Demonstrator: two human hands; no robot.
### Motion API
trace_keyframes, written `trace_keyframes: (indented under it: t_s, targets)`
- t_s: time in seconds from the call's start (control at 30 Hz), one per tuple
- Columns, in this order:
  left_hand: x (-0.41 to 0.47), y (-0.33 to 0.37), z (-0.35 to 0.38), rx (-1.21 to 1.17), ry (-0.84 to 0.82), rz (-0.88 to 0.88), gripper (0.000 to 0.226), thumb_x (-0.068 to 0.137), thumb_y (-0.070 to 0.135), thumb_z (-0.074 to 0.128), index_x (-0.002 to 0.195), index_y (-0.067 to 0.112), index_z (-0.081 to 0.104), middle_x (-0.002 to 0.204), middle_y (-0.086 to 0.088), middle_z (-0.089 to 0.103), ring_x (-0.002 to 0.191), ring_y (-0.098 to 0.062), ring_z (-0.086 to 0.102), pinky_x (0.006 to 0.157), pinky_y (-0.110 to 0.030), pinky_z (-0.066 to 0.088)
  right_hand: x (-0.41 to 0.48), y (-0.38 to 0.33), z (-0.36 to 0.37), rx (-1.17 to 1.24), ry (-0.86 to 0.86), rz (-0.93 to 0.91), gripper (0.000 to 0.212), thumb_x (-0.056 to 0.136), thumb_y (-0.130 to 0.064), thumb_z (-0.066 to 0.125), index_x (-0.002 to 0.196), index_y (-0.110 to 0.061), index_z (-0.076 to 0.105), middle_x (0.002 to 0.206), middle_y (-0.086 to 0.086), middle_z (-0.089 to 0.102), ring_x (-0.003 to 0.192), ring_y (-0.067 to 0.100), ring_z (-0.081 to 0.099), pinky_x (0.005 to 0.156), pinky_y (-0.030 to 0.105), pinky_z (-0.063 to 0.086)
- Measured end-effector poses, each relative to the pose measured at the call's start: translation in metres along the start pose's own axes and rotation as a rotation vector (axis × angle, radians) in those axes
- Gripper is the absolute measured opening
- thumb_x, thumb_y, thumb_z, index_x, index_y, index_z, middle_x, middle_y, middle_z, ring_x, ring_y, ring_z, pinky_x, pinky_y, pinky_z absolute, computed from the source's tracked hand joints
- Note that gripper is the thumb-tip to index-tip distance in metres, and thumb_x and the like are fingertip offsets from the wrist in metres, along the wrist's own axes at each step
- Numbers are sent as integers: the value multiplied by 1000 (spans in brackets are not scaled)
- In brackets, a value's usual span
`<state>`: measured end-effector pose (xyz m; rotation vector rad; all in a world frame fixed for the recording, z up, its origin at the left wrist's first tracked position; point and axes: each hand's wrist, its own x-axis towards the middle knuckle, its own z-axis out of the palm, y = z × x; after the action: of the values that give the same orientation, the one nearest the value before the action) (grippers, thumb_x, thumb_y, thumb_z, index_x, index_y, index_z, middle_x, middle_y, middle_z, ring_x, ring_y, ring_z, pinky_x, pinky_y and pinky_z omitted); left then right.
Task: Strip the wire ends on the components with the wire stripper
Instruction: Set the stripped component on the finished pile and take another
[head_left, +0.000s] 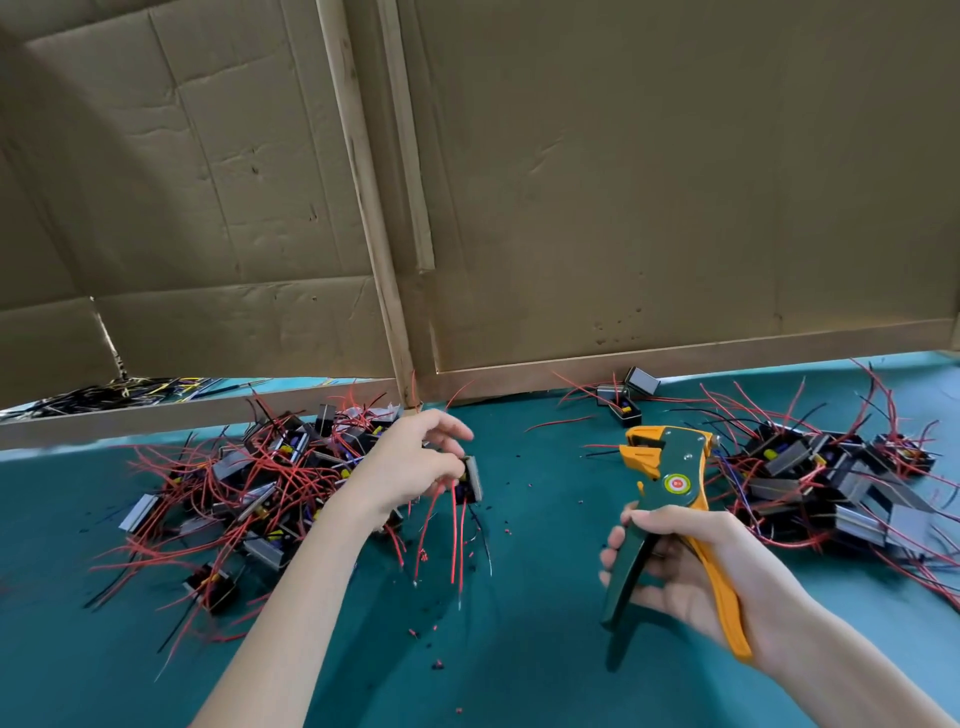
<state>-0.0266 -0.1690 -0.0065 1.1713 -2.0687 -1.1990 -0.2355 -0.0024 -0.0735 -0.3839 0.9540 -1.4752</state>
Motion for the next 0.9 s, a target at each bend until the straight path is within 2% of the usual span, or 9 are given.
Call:
trace_keyframes:
  t_s: [0.1,0.23,0.3,0.4,0.5,0.6,0.77,0.83,0.9]
  targets:
    - [-2,2,11,-299,-79,-121,33,86,-17,50,94,10,68,92,-4,66,53,-7,58,51,-17,50,0,0,0,1,4,2,15,54,-6,75,68,0,73,77,22,65,69,39,68,64,49,57]
    - [-1,0,25,-538,-124,-157,38,89,-23,38,93,1,68,94,-11,71,72,-15,70,65,-18,57,-1,-1,2,-6,-12,2,18,49,5,73,66,-1,73,75,22,65,67,38,69,63,48,58]
    - [1,-1,31,-620,-176,-156,46,87,-28,32,96,-2,68,94,-13,72,81,-18,72,72,-20,58,-3,-2,3,-2,-12,-1,22,46,-1,75,68,0,72,74,22,64,66,37,68,62,47,58]
    - [-1,-6,37,-469,-205,-101,45,84,-27,42,96,4,72,93,-10,73,89,-16,69,74,-21,57,-6,-3,5,7,-12,-9,27,51,-7,74,76,1,67,76,21,63,67,36,68,62,47,58]
    - [-3,-9,41,-119,-165,-12,38,81,-17,58,95,15,74,105,-14,71,96,-20,65,87,-36,56,-10,-5,7,-7,-18,-15,30,54,-6,71,82,1,63,75,21,63,66,35,67,62,47,59]
    - [-5,-7,43,-251,-210,-42,35,89,-19,45,104,1,70,114,-21,65,100,-21,66,78,-34,60,-12,-6,10,-8,-11,-13,28,57,-5,69,83,2,62,74,21,63,64,35,67,61,47,59]
    - [-8,2,39,-595,-292,-14,48,86,-28,36,111,0,66,120,-3,65,117,-13,60,74,-32,60,-14,-7,10,0,-4,-16,26,59,-4,67,83,2,62,73,21,63,63,35,67,61,48,59]
    - [-8,4,43,-599,-239,51,46,84,-27,45,109,4,68,117,1,66,117,-12,59,73,-32,60,-14,-8,10,6,-1,-16,26,59,-4,67,84,2,62,73,21,63,63,35,68,61,47,59]
    - [-6,3,48,-446,-120,106,43,82,-24,53,104,9,69,111,-2,68,111,-10,62,70,-32,60,-13,-8,10,6,1,-14,27,59,-5,67,85,1,61,74,21,63,64,35,68,61,47,59]
